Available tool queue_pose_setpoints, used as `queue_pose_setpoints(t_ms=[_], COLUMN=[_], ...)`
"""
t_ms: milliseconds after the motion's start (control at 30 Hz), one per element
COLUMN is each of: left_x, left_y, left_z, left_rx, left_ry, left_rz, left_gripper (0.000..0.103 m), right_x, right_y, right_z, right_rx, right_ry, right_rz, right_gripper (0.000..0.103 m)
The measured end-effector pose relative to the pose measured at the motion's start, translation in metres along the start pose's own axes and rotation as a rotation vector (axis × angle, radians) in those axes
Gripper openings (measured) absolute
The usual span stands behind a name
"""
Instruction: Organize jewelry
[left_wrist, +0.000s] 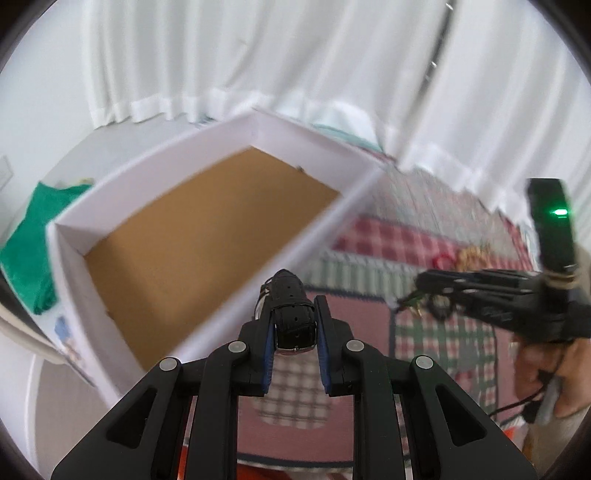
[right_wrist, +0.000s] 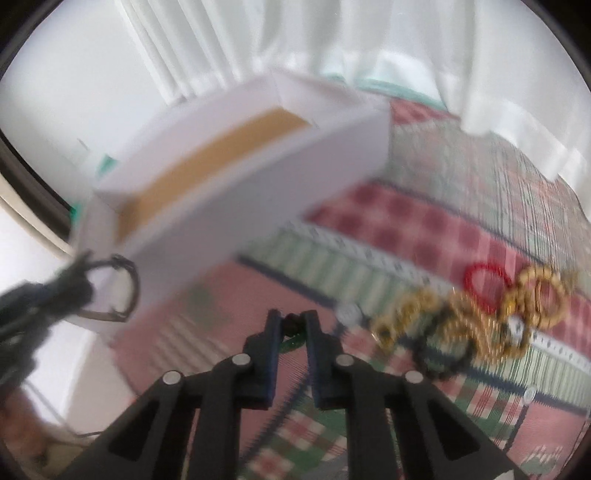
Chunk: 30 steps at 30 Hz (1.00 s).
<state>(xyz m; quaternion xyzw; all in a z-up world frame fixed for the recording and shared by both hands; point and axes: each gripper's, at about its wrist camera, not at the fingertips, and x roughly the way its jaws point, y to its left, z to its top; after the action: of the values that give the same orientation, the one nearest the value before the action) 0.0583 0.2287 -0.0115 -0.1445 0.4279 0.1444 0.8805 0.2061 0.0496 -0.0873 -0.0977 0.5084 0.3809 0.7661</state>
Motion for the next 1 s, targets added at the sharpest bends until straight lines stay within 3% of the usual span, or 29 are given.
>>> queue_pose_setpoints(t_ms=[133,300,500,700,733,767,833,900,1000], left_x=[0.0,0.031,0.07,0.099,0.1,0.1,0.096,0.087,0.078], left_y=[0.039,0.081,0.107,0.123,0.124,0.124,0.124,0.123,0.119], left_z=[0.026,0.047,0.047,0.041,0.04,0.038,0.036,0.035,0.033], left_rx=[-0.064,-0.13,-0.186,-0.208,-0.206,-0.2,-0.192,-0.182,-0.171], left_ry=[-0.017,0.028,0.101,0.153,0.152,0.147,0.123,0.082,0.061], left_rz=[0.092,0.156,0.157,0.185,0.194,0.214,0.236,0.255,0.256], left_gripper=[0.019,0.019,0.019,0.02,0.027,0.047,0.076,0.083,0.087], right_x=[-0.035,-0.041,0.02,0.079,0.084,0.088,0.093,0.094,0.083], right_y=[0.033,0.083,0.132,0.151,0.151,0.151,0.151,0.151,0.147], right_z=[0.045,0.1,0.134,0.138,0.136,0.134,0.13,0.124,0.116], right_rx=[-0.039,-0.136,-0.21,-0.236,-0.236,-0.233,-0.227,-0.225,-0.226], right_ry=[-0.049,-0.098,-0.042,-0.001,-0.002,-0.002,0.002,-0.008,-0.045], right_rz=[0.088,0.114,0.109,0.09,0.09,0.093,0.097,0.084,0.055], right_gripper=[0.014,0.014,0.013,0.014,0.015,0.016,0.026,0.069,0.072])
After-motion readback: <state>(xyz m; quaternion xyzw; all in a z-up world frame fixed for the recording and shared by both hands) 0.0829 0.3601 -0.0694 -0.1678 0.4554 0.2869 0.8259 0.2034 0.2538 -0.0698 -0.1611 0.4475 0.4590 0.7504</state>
